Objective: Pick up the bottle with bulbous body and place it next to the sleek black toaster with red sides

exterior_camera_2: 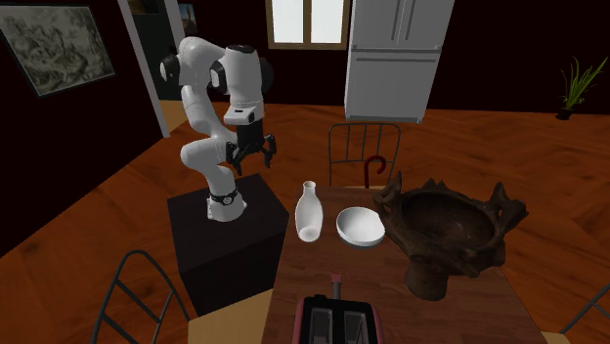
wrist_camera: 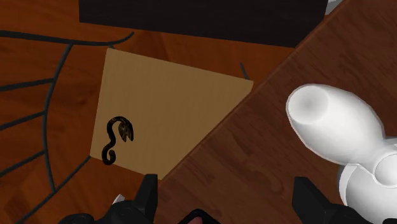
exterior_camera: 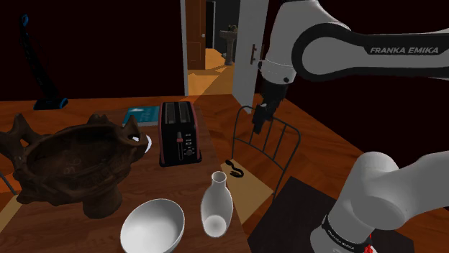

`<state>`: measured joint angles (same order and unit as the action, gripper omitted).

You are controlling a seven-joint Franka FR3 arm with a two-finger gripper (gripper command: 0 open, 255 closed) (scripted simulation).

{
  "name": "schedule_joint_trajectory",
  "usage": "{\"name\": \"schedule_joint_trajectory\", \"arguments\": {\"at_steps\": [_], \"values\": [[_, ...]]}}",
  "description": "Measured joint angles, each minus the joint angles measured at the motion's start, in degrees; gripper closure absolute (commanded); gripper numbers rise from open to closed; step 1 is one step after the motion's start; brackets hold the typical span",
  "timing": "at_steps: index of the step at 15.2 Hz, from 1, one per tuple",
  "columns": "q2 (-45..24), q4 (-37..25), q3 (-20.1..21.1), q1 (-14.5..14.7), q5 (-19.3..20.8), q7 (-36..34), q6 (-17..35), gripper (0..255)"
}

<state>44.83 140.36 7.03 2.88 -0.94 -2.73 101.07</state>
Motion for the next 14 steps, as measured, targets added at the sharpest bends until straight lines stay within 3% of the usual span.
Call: {"name": "schedule_joint_trajectory", "arguments": {"at_steps": [8, 14], "values": [[-5.3, 3.0, 7.9, 4.3, -5.9, -7.3, 8.3, 0], [-12.0, 1.7, 14.1, 6.6, -9.0, -12.6, 14.2, 0]]}}
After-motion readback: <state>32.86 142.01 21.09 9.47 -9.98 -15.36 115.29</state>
